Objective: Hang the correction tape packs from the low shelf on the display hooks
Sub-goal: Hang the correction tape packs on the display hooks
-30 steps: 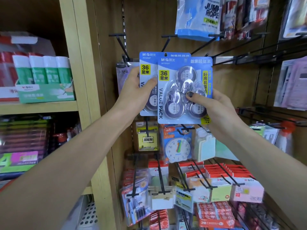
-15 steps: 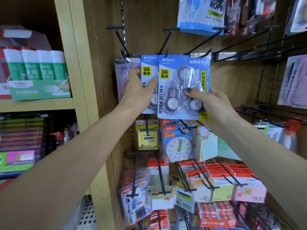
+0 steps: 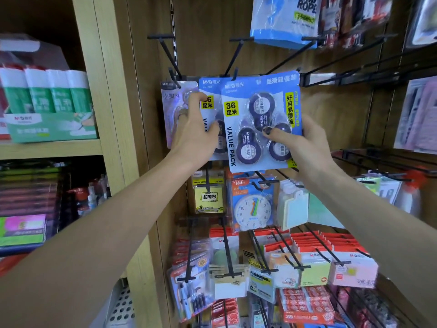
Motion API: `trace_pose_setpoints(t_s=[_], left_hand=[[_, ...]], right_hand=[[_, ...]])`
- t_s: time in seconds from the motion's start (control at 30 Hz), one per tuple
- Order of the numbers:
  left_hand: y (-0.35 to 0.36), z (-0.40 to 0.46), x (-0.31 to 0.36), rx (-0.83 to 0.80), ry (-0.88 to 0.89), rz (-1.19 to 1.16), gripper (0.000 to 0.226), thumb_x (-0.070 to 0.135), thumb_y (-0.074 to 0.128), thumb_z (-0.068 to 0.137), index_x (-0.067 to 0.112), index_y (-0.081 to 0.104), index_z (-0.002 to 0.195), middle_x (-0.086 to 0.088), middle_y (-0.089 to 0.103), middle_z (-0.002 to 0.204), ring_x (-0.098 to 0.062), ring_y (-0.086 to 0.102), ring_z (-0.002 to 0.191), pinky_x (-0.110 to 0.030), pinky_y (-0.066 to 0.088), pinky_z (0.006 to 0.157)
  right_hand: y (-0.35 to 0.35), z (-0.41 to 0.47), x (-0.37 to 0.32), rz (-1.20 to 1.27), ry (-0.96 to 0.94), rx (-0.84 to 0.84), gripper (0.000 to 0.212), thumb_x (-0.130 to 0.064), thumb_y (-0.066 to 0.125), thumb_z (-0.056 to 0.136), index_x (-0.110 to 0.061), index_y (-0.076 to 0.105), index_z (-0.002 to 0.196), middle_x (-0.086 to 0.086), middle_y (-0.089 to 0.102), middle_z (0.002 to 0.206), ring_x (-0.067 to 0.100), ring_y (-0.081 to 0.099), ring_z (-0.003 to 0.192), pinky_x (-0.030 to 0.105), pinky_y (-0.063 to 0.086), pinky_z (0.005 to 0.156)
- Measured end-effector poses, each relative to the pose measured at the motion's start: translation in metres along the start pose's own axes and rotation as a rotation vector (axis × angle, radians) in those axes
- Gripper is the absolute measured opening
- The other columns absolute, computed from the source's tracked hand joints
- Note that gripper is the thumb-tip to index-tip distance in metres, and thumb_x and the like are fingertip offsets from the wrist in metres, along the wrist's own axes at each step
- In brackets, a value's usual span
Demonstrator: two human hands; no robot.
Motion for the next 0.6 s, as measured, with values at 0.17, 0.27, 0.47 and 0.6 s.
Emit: trace_pose_setpoints(t_s=[0.17,0.27,0.47,0.6], left_hand=[[-0.018,-0.017,0.015,0.133,0.045,-0.126,0.028,0.042,0.037,0.106,0.026,0.046,0.127,-0.003,0.048,0.118,0.006,0.045,0.101,-0.05,0.055,0.09],[-0.023,-0.026,0.023,0.142,0.097,-0.151,0.03,0.045,0.046,0.102,0.02,0.048,0.118,0.003,0.055,0.104,-0.017,0.057,0.101,-0.05,0.056,0.086],[-0.021,-0.027,0.024,0.05,0.072,-0.117,0.053,0.025,0.074,0.09,0.017,0.041,0.131,0.004,0.063,0.108,-0.018,0.066,0.097,-0.039,0.056,0.087],[-0.02,-0.023,0.018,0.051,0.081,-0.076,0.063,0.028,0.076,0.086,0.016,0.039,0.136,-0.005,0.062,0.122,-0.027,0.064,0.108,-0.046,0.054,0.094]], right_hand=[[0.012,-0.008,-0.011,-0.019,-0.055,-0.059,0.04,-0.008,0.083,0.08,-0.004,0.066,0.117,0.014,0.079,0.107,0.035,0.077,0.1,0.057,0.062,0.088],[0.027,-0.003,-0.015,0.044,-0.038,-0.069,0.045,-0.012,0.082,0.076,-0.002,0.068,0.118,0.017,0.078,0.109,0.037,0.076,0.103,0.059,0.059,0.094],[0.041,0.002,-0.018,0.079,0.065,-0.046,0.037,-0.015,0.08,0.081,-0.009,0.072,0.116,0.012,0.08,0.104,0.03,0.078,0.097,0.053,0.061,0.093],[0.045,0.009,-0.017,0.051,0.116,-0.053,0.046,-0.029,0.082,0.076,-0.015,0.072,0.119,0.004,0.082,0.101,0.022,0.08,0.091,0.047,0.062,0.093]])
Point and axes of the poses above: each hand's wrist, its own z-axis towards the middle knuckle, its own y-axis out of the palm, x = y × z, the point moved 1 cm from there along z, towards the middle knuckle
